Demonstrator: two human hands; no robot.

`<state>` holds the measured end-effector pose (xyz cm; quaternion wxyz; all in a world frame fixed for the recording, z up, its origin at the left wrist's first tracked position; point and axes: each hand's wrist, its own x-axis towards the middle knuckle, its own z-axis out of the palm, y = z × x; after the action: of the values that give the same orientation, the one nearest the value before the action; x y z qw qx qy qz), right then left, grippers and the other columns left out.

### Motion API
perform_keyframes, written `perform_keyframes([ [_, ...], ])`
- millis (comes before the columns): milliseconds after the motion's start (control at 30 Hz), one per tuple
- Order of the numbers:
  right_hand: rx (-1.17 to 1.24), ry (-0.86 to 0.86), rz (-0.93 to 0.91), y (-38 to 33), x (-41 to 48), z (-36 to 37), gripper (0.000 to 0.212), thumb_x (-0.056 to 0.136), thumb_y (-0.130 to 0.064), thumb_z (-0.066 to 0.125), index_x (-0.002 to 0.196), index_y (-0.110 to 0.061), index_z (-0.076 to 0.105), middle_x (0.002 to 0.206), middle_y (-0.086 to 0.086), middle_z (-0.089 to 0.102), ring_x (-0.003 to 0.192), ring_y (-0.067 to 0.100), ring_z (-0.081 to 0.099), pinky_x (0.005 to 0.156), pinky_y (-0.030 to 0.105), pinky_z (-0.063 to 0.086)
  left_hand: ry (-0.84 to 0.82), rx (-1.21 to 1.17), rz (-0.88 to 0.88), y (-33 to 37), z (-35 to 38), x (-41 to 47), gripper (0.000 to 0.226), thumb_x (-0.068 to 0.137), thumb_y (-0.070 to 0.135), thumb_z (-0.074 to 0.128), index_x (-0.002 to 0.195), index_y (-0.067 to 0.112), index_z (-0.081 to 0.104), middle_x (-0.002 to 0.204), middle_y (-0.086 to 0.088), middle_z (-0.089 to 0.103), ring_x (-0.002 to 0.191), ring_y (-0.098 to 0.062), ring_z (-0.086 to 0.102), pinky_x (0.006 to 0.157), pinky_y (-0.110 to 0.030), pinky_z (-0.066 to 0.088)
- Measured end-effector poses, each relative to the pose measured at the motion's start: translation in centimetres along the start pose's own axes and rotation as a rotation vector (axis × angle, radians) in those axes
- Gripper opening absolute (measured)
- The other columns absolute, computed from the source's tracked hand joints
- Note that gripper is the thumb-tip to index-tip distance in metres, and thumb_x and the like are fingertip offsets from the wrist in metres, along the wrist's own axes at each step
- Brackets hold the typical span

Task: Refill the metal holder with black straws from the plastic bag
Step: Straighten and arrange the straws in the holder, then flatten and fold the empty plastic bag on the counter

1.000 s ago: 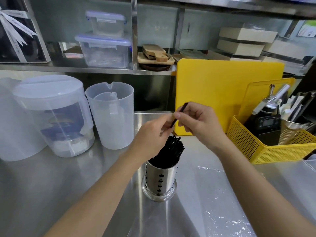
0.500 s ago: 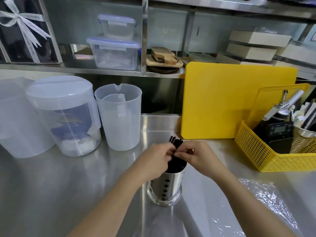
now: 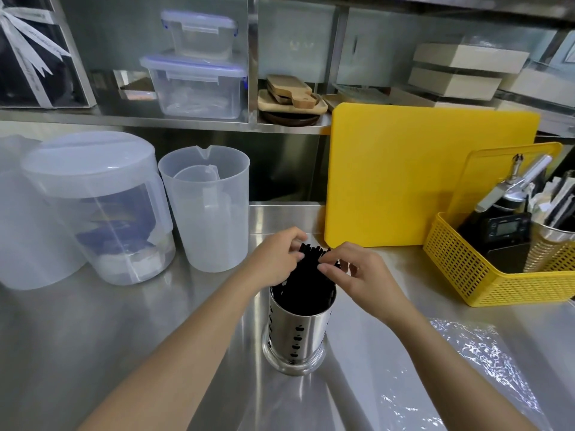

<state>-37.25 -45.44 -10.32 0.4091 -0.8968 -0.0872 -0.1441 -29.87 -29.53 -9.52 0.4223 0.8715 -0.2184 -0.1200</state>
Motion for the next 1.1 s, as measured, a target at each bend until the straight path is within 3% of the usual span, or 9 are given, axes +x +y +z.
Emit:
perform_keyframes([
  [200,0.037,0.037,0.019,0.7,-0.2,0.1,0.008,0.082,-0.015,0.067,0.084,-0.021,0.070,0.081,0.002,0.065,0.068,0.005,0.050,0.061,0.008,0.036,0.087,0.002,0.030,0.1,0.4,-0.2,0.021,0.084,0.010,0.061,0.104,0.017,0.060,0.098,-0.003,0.064,0.092,-0.018,0.059,0.082,-0.030,0.046],
  [333,0.044,0.050,0.037,0.7,-0.1,0.3,0.009,0.081,-0.011,0.067,0.087,-0.017,0.070,0.083,0.004,0.065,0.071,0.002,0.051,0.062,0.007,0.037,0.232,0.033,0.004,-0.6,0.0,-0.3,0.010,0.080,0.018,0.067,0.087,0.020,0.060,0.076,0.007,0.057,0.077,-0.016,0.057,0.070,-0.028,0.047],
  [467,0.052,0.063,0.051,0.8,-0.2,0.4,0.010,0.081,-0.011,0.066,0.089,-0.016,0.070,0.083,0.003,0.063,0.071,0.001,0.050,0.062,0.008,0.038,0.237,0.043,-0.041,-1.0,0.0,-0.5,0.015,0.081,0.020,0.066,0.094,0.020,0.060,0.087,0.001,0.061,0.083,-0.019,0.060,0.078,-0.036,0.052],
  [633,0.072,0.096,0.050,0.7,-0.5,0.1,0.012,0.082,-0.014,0.066,0.087,-0.025,0.068,0.082,-0.004,0.062,0.072,0.006,0.050,0.060,0.008,0.037,0.175,0.003,0.017,-0.8,-0.5,-1.1,0.033,0.082,0.025,0.065,0.112,0.021,0.053,0.096,0.009,0.054,0.088,-0.008,0.055,0.077,-0.023,0.042],
  [800,0.095,0.151,0.057,0.1,-1.2,-1.0,0.021,0.085,-0.017,0.063,0.081,-0.038,0.061,0.077,-0.012,0.059,0.067,0.000,0.050,0.058,0.011,0.037,0.330,-0.016,0.068,0.4,-1.4,-3.0,0.022,0.086,0.026,0.060,0.106,0.018,0.058,0.101,0.001,0.064,0.088,-0.010,0.058,0.082,-0.028,0.049],
  [967,0.071,0.225,0.099,0.0,-4.4,-3.0,0.013,0.085,-0.020,0.062,0.092,-0.032,0.062,0.079,-0.005,0.061,0.067,-0.001,0.051,0.058,0.012,0.038,0.504,0.094,0.268,3.2,-0.4,-6.2,0.021,0.087,0.028,0.058,0.105,0.019,0.057,0.103,0.003,0.065,0.093,-0.012,0.058,0.081,-0.032,0.050],
  [1100,-0.056,0.210,0.204,1.2,-8.5,-4.8,0.022,0.086,-0.029,0.061,0.108,-0.033,0.060,0.094,-0.009,0.063,0.081,0.000,0.055,0.067,0.020,0.043,0.430,0.158,0.440,5.3,3.3,-8.1,0.023,0.087,0.029,0.054,0.108,0.019,0.058,0.105,0.001,0.064,0.096,-0.017,0.055,0.080,-0.029,0.042],
])
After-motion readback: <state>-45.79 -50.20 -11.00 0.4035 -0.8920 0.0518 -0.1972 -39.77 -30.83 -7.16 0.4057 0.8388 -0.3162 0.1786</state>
